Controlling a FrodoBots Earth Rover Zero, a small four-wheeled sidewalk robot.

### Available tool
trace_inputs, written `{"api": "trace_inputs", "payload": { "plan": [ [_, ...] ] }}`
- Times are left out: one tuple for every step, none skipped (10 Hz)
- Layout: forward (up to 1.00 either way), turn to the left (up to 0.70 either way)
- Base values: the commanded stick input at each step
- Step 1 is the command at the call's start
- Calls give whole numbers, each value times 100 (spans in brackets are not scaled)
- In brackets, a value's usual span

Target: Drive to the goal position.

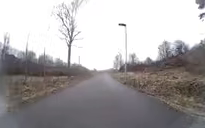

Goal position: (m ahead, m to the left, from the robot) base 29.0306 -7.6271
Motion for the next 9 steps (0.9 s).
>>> {"api": "trace_inputs", "payload": {
  "plan": [
    [70,0],
    [70,0],
    [70,0],
    [70,0],
    [70,0],
    [70,0],
    [70,0],
    [70,0],
    [70,0]
  ]
}}
